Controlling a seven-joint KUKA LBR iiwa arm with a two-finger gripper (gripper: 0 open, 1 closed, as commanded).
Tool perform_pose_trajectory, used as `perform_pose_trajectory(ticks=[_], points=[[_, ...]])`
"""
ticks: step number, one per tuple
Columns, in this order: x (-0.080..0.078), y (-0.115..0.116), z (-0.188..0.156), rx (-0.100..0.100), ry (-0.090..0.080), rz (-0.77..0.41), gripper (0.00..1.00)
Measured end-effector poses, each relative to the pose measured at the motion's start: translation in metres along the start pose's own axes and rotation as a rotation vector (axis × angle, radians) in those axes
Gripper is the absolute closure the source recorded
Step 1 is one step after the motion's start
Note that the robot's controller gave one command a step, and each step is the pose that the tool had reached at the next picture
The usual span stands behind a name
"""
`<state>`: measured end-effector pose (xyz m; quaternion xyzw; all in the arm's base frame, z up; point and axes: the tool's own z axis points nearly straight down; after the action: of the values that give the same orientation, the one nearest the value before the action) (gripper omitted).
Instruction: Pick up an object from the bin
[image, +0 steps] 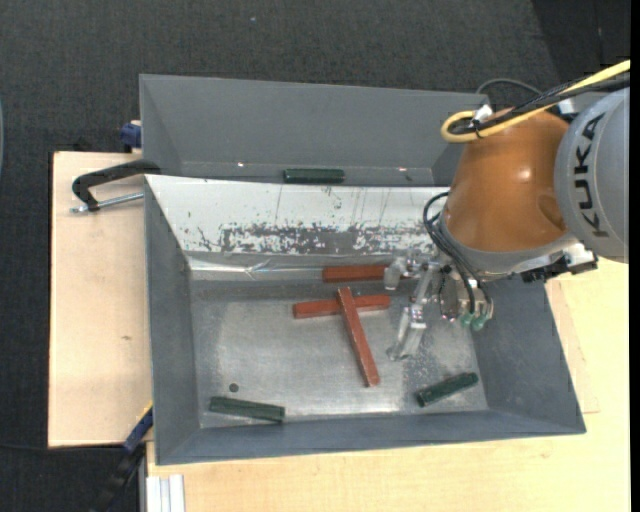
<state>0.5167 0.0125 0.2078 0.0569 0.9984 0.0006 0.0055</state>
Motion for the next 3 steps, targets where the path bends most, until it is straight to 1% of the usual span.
perform_pose_trajectory(ticks=[1,2,3], points=[[-0.009,0.034,0.056,0.000,0.006,-0.038,0.00],[-0.026,0.069,0.088,-0.001,0.007,-0.168,0.00],[-0.043,0.011,0.129,-0.001,-0.003,-0.068,1.00]])
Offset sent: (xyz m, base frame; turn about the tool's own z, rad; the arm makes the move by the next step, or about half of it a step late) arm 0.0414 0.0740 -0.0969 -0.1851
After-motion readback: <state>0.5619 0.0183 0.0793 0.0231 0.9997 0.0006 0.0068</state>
